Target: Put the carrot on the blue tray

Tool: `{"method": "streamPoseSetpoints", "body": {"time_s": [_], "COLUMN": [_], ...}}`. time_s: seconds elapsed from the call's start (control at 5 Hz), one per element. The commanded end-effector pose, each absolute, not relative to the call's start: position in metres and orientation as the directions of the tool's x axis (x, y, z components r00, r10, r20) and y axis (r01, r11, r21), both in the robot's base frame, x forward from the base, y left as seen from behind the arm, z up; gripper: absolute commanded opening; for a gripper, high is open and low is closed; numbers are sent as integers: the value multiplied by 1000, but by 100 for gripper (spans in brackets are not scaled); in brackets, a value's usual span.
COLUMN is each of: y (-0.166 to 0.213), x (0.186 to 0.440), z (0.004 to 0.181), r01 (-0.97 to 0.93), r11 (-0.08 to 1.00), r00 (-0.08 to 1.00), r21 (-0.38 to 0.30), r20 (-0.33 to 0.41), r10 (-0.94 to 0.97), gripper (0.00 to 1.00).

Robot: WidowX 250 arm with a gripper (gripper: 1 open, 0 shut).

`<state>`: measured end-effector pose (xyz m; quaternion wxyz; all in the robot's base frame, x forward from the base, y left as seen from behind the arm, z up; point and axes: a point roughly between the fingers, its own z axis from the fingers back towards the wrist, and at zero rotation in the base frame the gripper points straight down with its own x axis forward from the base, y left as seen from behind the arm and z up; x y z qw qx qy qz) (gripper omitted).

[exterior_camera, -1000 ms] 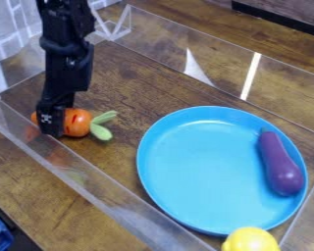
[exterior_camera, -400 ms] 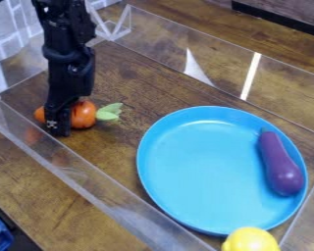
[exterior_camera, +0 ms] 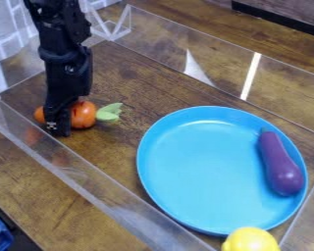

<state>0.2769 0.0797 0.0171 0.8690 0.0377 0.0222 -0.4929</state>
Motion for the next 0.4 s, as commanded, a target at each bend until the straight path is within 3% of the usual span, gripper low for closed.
{"method": "streamPoseSetpoints", "body": {"time_s": [0.0, 0.2], "y": [86, 85], "x": [280, 279], "z": [30, 31], "r01": [842, 836], "r11": [532, 540], "r00": [538, 545], "r21": [89, 95], "r20": [-46, -34], "r10": [-842, -838], "gripper": [0, 0]}}
